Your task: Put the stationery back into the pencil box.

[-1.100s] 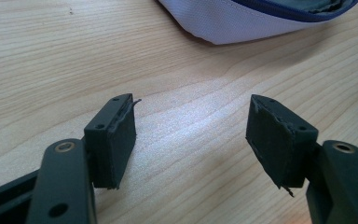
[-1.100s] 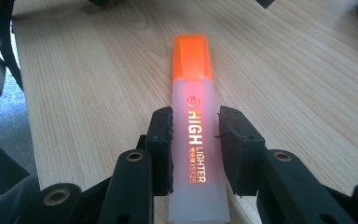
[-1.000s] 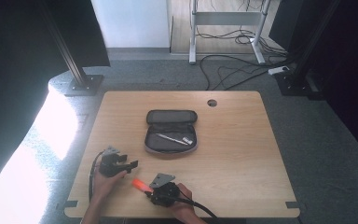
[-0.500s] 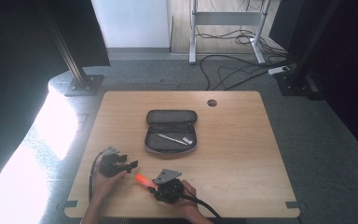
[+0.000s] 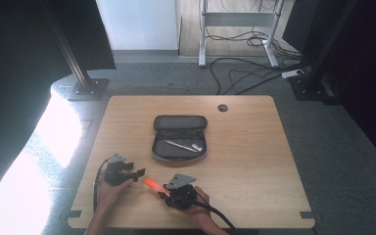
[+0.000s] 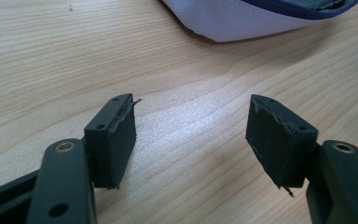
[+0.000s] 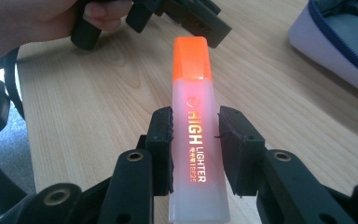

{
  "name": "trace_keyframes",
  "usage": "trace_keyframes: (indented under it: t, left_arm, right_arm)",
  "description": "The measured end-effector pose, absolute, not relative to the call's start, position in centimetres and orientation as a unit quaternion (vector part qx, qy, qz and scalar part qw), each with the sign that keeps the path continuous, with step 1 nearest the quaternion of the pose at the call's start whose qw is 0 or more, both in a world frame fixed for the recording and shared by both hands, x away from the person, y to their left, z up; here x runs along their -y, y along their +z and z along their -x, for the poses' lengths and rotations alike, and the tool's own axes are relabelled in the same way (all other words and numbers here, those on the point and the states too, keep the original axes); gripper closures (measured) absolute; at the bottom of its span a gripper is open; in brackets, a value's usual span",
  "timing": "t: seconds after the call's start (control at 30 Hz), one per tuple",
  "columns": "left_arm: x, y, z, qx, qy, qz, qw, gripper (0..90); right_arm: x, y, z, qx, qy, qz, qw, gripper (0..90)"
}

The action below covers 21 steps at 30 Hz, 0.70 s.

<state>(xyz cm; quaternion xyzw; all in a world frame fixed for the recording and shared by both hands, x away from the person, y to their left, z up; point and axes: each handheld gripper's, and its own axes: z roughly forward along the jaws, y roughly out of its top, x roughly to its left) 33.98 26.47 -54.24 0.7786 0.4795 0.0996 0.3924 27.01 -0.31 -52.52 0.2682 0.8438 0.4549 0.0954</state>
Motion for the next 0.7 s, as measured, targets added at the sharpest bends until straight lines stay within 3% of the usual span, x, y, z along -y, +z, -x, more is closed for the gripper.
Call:
trace_keyframes:
  t: [0.7]
  left_arm:
    - [-26.5,-54.3,-34.0,-0.481,0.099,-0.779,0.391,33.5]
  right_arm:
    - [2.4,-51.8,-28.5,-0.825,0.472,-0.292,0.104,65.6]
